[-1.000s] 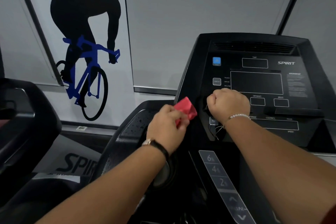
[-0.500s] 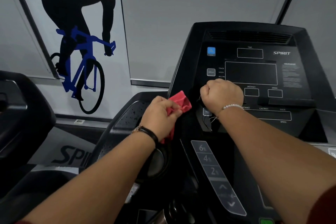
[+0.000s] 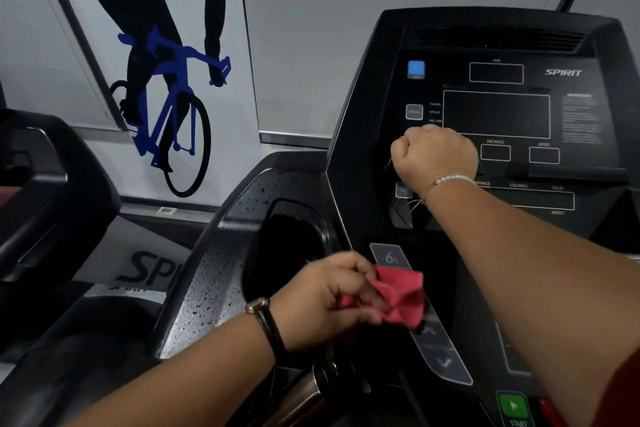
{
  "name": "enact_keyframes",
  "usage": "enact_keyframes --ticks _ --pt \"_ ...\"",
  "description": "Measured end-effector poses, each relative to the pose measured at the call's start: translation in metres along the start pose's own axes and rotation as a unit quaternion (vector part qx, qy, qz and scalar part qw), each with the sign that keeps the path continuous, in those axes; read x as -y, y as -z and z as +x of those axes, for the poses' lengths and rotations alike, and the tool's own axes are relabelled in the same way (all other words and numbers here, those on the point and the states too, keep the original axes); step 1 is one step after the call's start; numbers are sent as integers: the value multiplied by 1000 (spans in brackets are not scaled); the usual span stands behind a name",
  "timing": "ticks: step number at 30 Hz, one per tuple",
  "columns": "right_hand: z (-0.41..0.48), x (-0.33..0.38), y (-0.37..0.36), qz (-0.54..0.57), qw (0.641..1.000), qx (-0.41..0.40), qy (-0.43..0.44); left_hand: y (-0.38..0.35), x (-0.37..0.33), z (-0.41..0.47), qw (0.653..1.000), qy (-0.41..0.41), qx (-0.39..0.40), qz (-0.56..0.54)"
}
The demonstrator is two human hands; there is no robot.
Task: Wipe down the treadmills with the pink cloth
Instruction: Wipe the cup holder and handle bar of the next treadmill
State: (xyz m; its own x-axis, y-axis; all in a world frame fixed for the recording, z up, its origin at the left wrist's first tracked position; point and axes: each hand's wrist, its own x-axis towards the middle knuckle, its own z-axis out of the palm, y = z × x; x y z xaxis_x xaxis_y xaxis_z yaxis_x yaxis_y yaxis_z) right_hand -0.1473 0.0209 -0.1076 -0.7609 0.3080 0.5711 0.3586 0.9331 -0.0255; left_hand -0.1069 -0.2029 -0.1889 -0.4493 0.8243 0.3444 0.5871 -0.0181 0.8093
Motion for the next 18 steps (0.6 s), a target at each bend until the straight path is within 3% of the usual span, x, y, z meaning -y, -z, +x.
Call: enact_keyframes --ticks 3,5,9,12,15,18 --pt "0 0 0 2 1000 -3 -1 6 7 5 996 4 -89 16" --pt "-1 1 0 2 1000 -4 -1 6 8 -1 994 -2 -96 47" --pt "-1 0 0 1 1000 -6 1 11 12 -32 979 -60 -29 194" --pt "-1 0 -1 2 1000 -13 1 22 11 -47 969 -100 32 223" --pt "-1 1 -1 0 1000 -13 0 23 7 -33 942 -95 110 303" --pt "-1 1 -1 0 1000 -7 -4 13 0 -8 911 -44 124 390"
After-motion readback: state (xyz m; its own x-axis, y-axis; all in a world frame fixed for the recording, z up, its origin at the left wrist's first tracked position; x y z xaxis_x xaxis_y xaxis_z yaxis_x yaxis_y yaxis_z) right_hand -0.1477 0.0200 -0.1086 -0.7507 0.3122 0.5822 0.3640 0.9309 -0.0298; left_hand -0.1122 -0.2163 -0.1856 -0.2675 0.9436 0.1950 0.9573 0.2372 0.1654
